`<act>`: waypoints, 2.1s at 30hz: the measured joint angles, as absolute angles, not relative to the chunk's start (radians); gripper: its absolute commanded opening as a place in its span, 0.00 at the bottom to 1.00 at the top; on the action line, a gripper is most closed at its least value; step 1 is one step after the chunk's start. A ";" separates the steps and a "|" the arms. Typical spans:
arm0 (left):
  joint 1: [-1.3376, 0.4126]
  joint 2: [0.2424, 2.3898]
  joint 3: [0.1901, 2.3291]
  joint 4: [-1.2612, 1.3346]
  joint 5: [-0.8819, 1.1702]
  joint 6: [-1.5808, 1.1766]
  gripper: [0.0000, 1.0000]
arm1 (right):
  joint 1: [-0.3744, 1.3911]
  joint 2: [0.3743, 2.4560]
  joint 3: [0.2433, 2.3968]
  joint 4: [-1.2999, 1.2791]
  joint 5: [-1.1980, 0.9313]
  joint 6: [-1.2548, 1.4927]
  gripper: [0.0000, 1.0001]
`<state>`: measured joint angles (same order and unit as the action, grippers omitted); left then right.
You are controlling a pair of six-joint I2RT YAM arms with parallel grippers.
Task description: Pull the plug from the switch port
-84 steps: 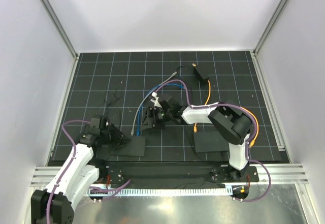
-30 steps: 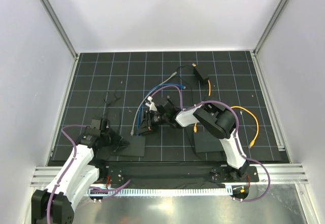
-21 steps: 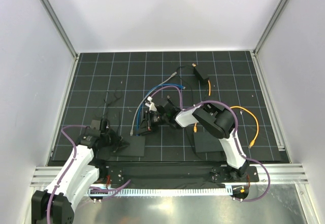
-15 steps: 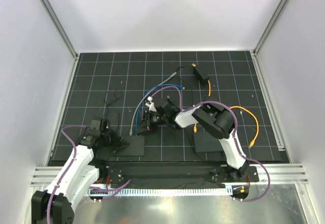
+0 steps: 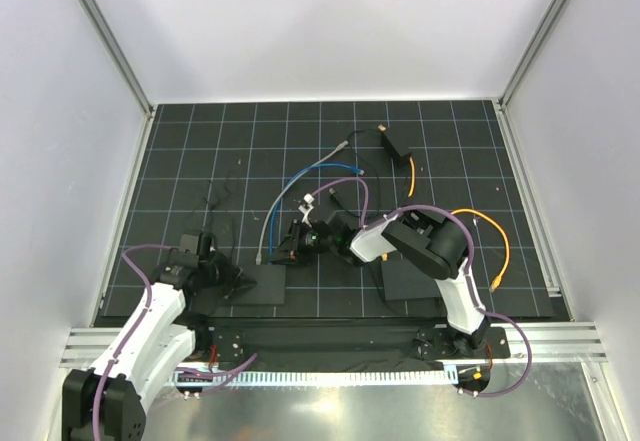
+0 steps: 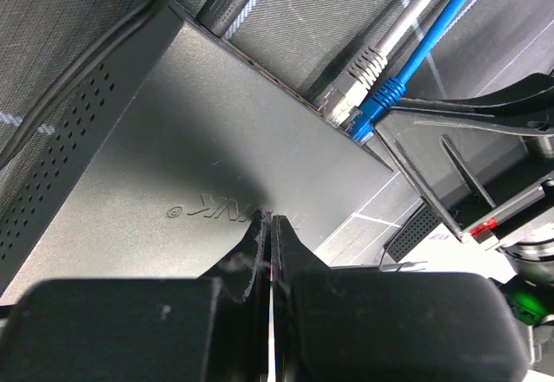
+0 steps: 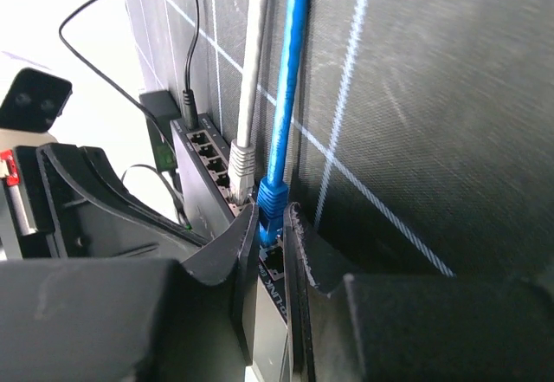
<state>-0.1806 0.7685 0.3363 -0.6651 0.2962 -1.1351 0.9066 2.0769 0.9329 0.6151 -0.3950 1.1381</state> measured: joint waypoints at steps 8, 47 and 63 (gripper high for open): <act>-0.181 0.779 0.336 -0.648 0.301 -1.126 0.00 | 0.908 2.072 0.879 0.704 -0.350 1.209 0.01; -0.243 0.843 0.369 -0.556 0.325 -1.040 0.00 | 0.894 2.083 0.943 0.687 -0.405 0.932 0.02; -0.247 0.786 0.332 -0.558 0.289 -1.067 0.00 | 0.879 2.082 0.982 0.603 -0.468 0.924 0.43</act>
<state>-0.2466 0.7864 0.3321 -0.5583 0.2893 -1.0668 0.8791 2.0815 0.9825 0.6025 -0.4679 0.9241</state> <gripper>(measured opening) 0.009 0.409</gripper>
